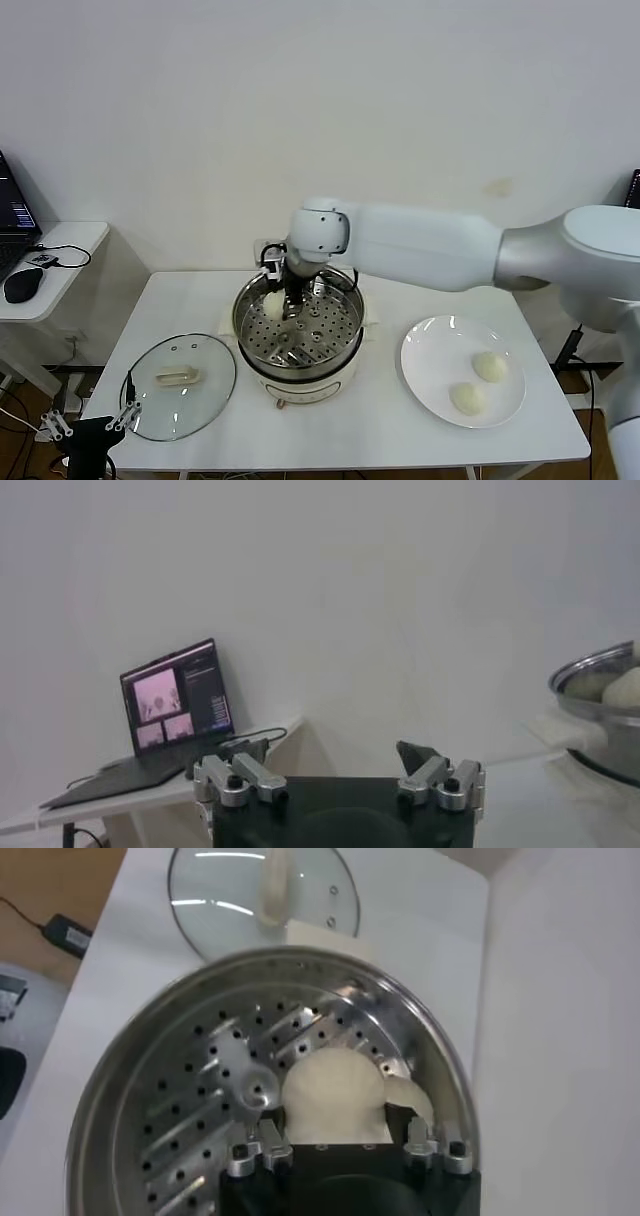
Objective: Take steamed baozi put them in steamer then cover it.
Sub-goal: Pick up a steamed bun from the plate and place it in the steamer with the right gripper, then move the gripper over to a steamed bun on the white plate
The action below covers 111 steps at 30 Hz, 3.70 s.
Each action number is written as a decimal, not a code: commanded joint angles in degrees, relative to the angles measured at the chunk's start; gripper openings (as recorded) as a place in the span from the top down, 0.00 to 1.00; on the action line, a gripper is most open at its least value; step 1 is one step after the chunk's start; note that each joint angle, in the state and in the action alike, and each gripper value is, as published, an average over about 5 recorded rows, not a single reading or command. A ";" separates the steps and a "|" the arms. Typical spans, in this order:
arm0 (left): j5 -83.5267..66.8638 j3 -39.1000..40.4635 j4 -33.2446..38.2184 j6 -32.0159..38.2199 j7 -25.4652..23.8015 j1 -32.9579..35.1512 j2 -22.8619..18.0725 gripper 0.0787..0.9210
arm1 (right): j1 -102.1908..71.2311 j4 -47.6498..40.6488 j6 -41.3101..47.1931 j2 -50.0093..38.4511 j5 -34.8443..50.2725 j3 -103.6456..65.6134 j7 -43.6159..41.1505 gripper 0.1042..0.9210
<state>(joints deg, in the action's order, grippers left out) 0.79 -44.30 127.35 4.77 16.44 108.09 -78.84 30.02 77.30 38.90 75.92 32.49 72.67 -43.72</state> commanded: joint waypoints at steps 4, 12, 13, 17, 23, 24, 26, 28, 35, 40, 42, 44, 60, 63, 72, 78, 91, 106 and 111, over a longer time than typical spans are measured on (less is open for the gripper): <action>0.00 0.11 -0.77 0.31 0.29 -0.16 -0.03 0.12 | -5.52 -6.47 1.38 6.69 -2.09 0.61 3.58 0.37; 0.08 0.29 -1.11 0.49 0.51 -0.29 -0.11 0.12 | -6.74 -7.74 1.26 6.81 -1.43 -0.55 4.45 0.36; 0.08 0.32 -1.15 0.48 0.52 -0.34 -0.10 0.12 | -6.75 -7.66 1.26 6.60 -1.34 -0.77 4.41 0.35; 0.09 0.48 -1.16 0.47 0.50 -0.48 0.06 0.12 | -5.56 -6.45 0.82 4.74 -1.28 -1.41 3.32 0.23; 0.09 0.38 -1.20 0.30 0.32 -0.75 0.89 0.12 | 0.25 0.26 -1.87 -3.06 -2.66 -2.54 -2.29 0.12; 0.08 0.37 -1.21 0.24 0.27 -0.82 1.06 0.12 | 1.21 1.56 -2.73 -4.78 -3.38 -2.66 -3.62 0.12; 0.07 0.41 -1.17 0.15 0.16 -0.94 1.30 0.12 | 2.98 4.32 -4.91 -8.65 -5.22 -2.74 -6.53 0.12; 0.08 0.52 -1.09 0.07 0.06 -1.05 1.46 0.12 | 4.75 7.82 -7.41 -13.37 -7.37 -2.57 -9.63 0.12; 0.24 1.20 -1.42 0.10 0.02 -0.74 1.95 0.12 | 7.87 18.51 -16.90 -30.88 -15.19 -2.09 -17.58 0.12; 0.49 1.97 -1.48 0.13 0.01 -0.58 2.33 0.12 | 6.28 23.00 -21.67 -44.01 -22.12 -1.89 -20.92 0.12; 0.69 2.28 -1.55 0.11 -0.02 -0.71 2.40 0.12 | 5.09 24.80 -22.23 -48.07 -24.00 -1.75 -20.76 0.12; 0.94 2.60 -1.69 0.10 -0.02 -0.80 2.49 0.12 | 3.78 26.60 -22.18 -51.36 -25.77 -1.22 -20.12 0.12; 1.30 2.25 -2.55 0.10 0.01 -0.85 2.29 0.12 | -27.64 30.34 -21.39 -63.32 -39.37 -16.08 -15.42 0.12; 1.33 2.04 -2.70 0.09 0.01 -0.82 2.15 0.12 | -33.95 29.17 -21.35 -63.31 -40.75 -20.87 -15.06 0.12; 1.44 1.29 -3.51 0.21 0.11 -0.31 2.03 0.12 | -51.93 25.55 -21.99 -61.00 -43.63 -34.73 -13.35 0.12; 1.46 0.85 -3.82 0.18 0.07 -0.49 1.87 0.12 | -53.64 22.03 -22.55 -56.91 -44.19 -36.46 -11.73 0.12; 1.47 -0.23 -3.75 0.36 0.27 -0.07 1.48 0.12 | -52.44 18.15 -21.66 -52.34 -43.98 -36.66 -10.71 0.19; 1.45 -0.50 -3.53 0.65 0.60 -0.01 1.39 0.12 | -48.99 17.75 -21.44 -52.19 -42.58 -36.15 -12.49 0.41; 1.48 -0.28 -3.35 0.65 0.60 -0.15 1.39 0.12 | -41.94 16.89 -21.47 -52.22 -40.48 -34.37 -13.65 0.48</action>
<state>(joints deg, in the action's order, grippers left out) 2.25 -44.68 123.87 5.41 17.03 107.96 -77.46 -19.30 95.32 17.40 23.25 -10.10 37.17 -56.02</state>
